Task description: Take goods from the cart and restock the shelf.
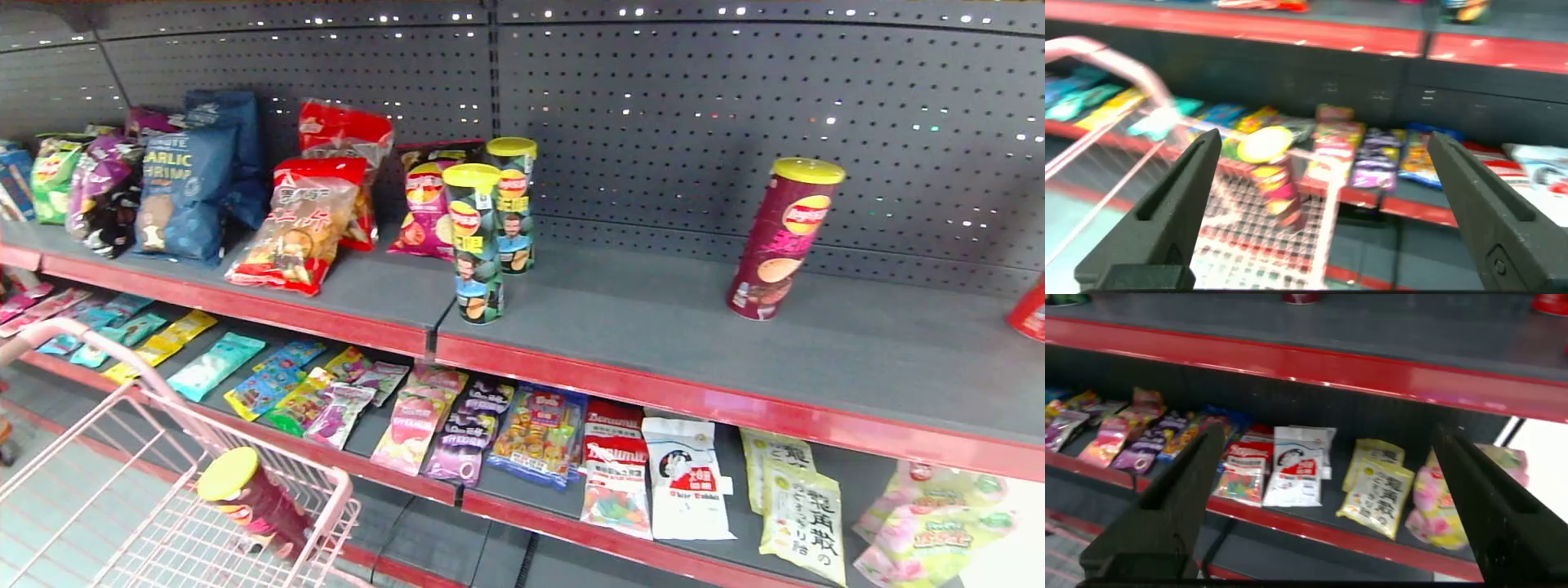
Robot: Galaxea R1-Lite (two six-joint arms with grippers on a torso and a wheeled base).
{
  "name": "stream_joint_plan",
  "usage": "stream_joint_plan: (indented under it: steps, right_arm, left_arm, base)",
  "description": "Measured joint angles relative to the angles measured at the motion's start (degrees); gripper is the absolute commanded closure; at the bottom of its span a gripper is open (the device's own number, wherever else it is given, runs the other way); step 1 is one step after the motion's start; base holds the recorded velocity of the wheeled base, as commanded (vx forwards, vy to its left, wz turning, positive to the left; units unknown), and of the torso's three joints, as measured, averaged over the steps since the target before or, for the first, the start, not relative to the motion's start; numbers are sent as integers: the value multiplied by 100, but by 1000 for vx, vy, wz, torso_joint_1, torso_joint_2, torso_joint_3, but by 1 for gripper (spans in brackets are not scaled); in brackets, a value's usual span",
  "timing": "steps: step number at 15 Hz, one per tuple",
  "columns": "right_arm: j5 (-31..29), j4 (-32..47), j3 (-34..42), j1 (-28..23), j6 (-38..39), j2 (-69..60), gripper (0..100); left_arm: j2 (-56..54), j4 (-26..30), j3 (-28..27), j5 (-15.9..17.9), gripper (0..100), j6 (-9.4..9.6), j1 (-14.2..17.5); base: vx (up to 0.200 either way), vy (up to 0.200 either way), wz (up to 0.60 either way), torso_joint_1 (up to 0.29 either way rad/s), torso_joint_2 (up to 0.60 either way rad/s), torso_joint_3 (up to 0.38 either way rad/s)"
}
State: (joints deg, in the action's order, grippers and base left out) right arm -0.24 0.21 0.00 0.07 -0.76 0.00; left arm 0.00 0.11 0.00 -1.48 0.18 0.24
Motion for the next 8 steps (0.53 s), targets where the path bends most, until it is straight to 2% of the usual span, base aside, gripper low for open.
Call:
stream_joint_plan:
  steps: [7, 8]
  right_arm:
    - [6, -2, 0, 0, -4, 0, 0]
    - [6, -2, 0, 0, -2, 0, 0]
  left_arm:
    - [0, -1, -2, -2, 0, 0, 0]
    - [0, -4, -2, 0, 0, 0, 0]
  base:
    - [0, 0, 600, 2, 2, 1]
    - [0, 0, 0, 0, 0, 0]
